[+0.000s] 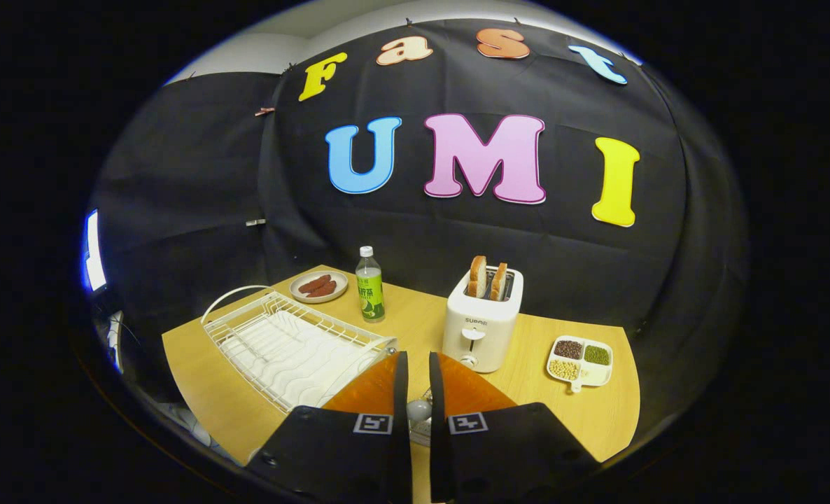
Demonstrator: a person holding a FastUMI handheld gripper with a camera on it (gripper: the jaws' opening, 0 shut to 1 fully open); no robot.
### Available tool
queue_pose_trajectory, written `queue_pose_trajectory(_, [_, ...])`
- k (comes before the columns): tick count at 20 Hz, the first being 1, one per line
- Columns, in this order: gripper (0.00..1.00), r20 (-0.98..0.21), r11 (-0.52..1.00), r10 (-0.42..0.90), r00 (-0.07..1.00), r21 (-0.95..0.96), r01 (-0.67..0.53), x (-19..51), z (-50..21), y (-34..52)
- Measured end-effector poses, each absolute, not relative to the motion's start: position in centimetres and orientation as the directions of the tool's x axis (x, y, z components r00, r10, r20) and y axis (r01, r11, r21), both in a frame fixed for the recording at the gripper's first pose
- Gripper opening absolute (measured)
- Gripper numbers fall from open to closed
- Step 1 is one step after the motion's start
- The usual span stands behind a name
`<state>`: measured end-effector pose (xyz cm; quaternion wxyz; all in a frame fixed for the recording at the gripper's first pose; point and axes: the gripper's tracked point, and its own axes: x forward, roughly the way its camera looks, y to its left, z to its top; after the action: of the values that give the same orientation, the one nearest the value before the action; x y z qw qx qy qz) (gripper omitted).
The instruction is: Take the plate from the dish rack, then take the spoon from the basket and place it into the plate.
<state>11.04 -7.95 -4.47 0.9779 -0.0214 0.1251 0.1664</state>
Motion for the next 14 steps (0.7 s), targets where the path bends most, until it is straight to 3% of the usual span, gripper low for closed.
queue_pose_trajectory(9, [0.14, -0.254, 0.879, 0.475, 0.842, 0.086, -0.470, 4.6, -1.8, -5.2])
queue_pose_trajectory(14, [0.14, -0.311, 0.825, 0.562, 0.766, 0.153, -0.544, 0.3, -4.7, -2.9])
